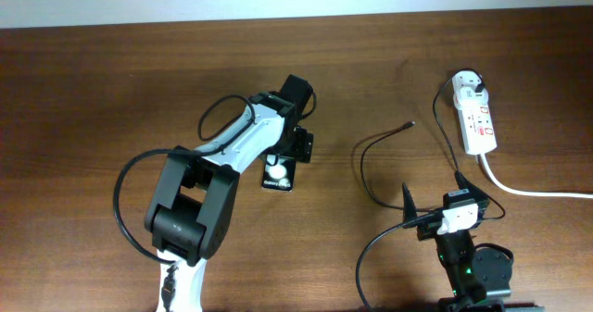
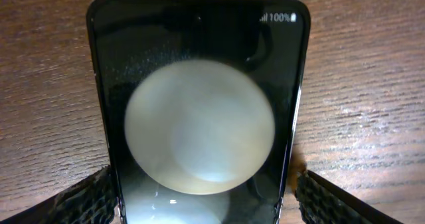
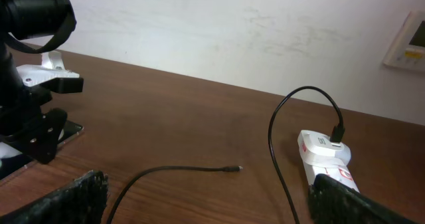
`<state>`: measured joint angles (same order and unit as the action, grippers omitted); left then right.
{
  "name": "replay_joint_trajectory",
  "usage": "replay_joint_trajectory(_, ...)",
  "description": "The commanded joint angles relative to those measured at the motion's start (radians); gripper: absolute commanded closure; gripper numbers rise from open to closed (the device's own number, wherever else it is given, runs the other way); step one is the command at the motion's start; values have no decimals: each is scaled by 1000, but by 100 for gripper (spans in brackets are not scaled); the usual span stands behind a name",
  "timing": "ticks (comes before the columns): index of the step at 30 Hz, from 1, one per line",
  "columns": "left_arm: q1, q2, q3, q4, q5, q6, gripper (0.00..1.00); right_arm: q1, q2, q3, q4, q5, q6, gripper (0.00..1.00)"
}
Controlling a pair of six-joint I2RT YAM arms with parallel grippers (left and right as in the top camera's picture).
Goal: Plug charger to phone and switch on socket
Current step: 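Move the left gripper over the black phone and grasp it, then lift the phone with the left gripper and tilt it upright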
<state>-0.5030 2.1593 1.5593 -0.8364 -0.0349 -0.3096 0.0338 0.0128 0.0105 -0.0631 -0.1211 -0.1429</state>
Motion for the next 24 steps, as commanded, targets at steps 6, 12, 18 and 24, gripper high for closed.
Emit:
replay_joint_trajectory(6, -5, 45, -23, -24, 11, -34, 30, 5, -6, -5, -5, 1, -6, 1)
replay_joint_trajectory(12, -5, 45, -4, -71, 12, -34, 37, 5, -6, -5, -5, 1, -7, 1)
replay_joint_trajectory(18, -5, 45, 220, -263, 11, -33, 41, 5, -6, -5, -5, 1, -7, 1)
replay_joint_trajectory(24, 3, 45, 361, -417, 37, 12, 41, 5, -6, -5, -5, 1, -7, 1)
